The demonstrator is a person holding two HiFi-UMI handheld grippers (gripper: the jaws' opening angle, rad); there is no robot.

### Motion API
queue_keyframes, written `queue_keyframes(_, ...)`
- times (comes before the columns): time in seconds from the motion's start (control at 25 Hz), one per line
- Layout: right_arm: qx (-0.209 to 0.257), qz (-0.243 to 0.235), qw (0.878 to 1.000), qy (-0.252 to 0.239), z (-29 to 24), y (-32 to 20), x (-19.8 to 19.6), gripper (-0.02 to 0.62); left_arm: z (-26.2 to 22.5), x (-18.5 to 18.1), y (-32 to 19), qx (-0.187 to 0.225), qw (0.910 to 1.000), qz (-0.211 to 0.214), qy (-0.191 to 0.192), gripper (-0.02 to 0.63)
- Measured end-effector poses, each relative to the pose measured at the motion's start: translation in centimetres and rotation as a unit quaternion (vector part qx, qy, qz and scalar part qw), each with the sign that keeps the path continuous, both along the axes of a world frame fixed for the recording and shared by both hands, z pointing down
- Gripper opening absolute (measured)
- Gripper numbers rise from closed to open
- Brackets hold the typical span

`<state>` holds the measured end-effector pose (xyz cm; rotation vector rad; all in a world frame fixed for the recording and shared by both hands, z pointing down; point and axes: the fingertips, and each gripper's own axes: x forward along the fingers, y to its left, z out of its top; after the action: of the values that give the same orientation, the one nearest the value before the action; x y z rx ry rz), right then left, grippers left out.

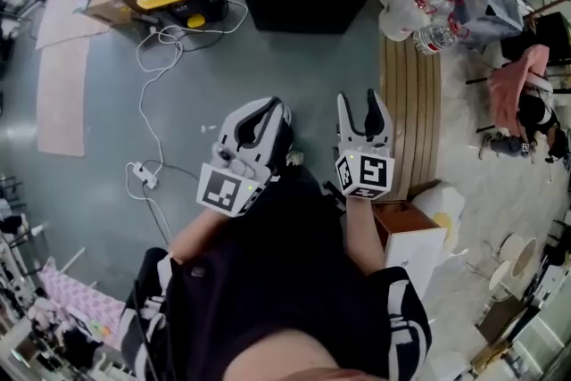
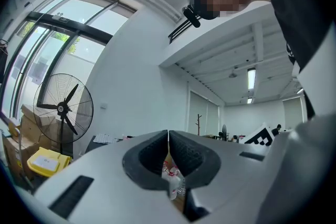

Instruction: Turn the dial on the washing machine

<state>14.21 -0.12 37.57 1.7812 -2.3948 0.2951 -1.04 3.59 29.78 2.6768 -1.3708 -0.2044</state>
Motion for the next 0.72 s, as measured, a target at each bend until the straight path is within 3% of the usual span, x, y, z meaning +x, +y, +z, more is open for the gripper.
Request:
queue_keyframes(0.48, -0.021, 0.001, 1.0, 0.008, 5.3, -24.5, 1.8, 0.262, 2.4, 2.8, -23.6, 0.004, 0.9998, 0.02, 0.006, 0.025)
queue_keyframes(0.72, -0.047, 0.012, 0.999, 0.023, 10.8, -36.0, 4.5, 0.262, 4.9, 4.8, -31.9, -0.018, 0.9997, 0.017, 0.007, 0.025)
